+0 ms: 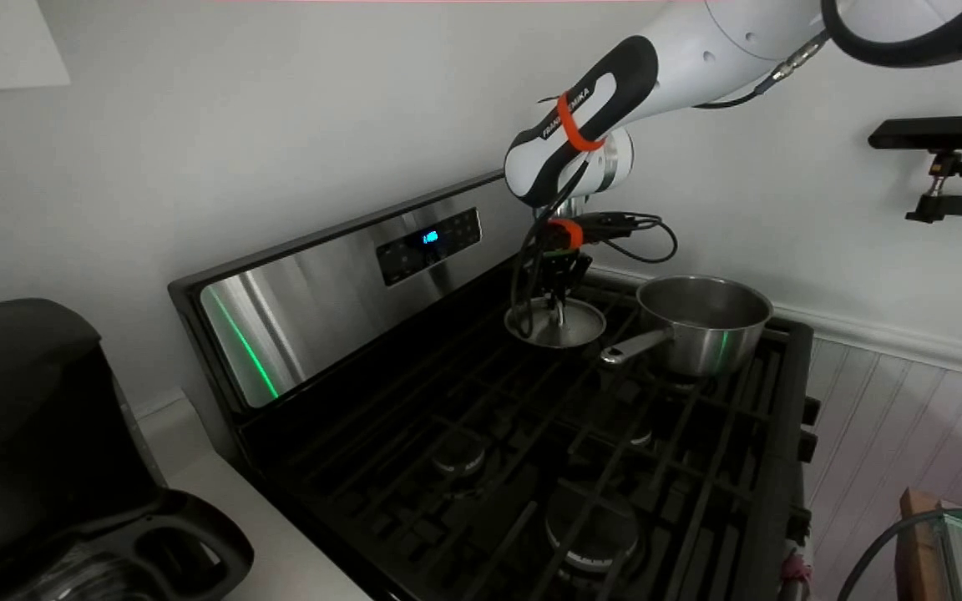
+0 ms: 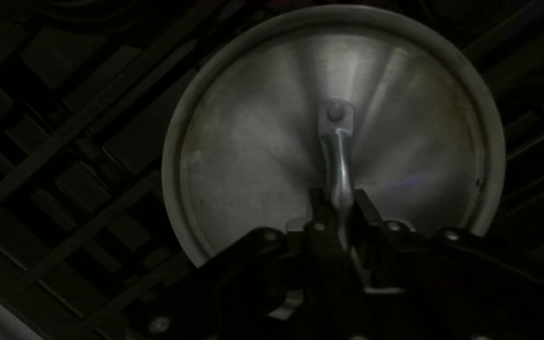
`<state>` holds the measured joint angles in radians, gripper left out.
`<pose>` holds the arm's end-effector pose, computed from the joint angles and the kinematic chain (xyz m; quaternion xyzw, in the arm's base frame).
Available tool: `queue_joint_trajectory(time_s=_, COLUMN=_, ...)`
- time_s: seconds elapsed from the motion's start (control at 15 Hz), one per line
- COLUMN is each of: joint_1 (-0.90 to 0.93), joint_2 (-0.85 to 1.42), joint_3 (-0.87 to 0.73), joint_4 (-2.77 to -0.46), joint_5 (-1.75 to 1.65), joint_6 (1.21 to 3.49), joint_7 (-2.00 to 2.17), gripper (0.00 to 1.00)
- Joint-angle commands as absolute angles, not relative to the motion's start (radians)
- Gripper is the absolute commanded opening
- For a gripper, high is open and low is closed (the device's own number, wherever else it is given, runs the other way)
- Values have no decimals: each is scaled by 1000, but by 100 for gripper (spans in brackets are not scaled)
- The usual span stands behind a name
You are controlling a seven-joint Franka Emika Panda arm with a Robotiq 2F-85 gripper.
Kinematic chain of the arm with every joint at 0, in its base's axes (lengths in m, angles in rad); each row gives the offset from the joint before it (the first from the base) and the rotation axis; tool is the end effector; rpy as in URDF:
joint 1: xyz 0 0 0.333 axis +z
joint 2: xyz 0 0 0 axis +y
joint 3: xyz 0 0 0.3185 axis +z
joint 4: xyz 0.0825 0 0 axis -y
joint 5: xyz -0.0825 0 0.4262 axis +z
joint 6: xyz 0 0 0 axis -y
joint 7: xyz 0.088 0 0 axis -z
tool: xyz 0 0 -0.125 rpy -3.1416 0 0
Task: Remove the lid from the put put it on the stove right rear plate, slide the pot to the left onto the middle of the stove plate
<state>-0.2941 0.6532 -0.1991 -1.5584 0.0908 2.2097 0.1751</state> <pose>0.6609 -0.3308 0.2294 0.9422 -0.3340 0.0021 0.0242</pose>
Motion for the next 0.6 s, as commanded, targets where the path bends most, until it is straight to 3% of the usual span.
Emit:
queue_joint_trajectory(time_s=0.0, joint_1=-312, joint_2=664, joint_3=-186, joint_4=-1543, joint_5=117, joint_6=2221, joint_7=145, gripper=16)
queue_joint_trajectory(time_s=0.07, joint_1=-312, joint_2=663, joint_3=-186, joint_4=-1544, joint_5=118, joint_6=2222, joint_7=145, gripper=10)
queue_joint_trajectory(time_s=0.2, joint_1=-312, joint_2=660, joint_3=-187, joint_4=-1546, joint_5=119, joint_6=2223, joint_7=148, gripper=40)
queue_joint_trajectory(time_s=0.33, joint_1=-313, joint_2=638, joint_3=-185, joint_4=-1555, joint_5=126, joint_6=2225, joint_7=150, gripper=48)
queue_joint_trajectory(time_s=0.53, joint_1=-308, joint_2=583, joint_3=-187, joint_4=-1581, joint_5=130, joint_6=2240, joint_7=150, gripper=69)
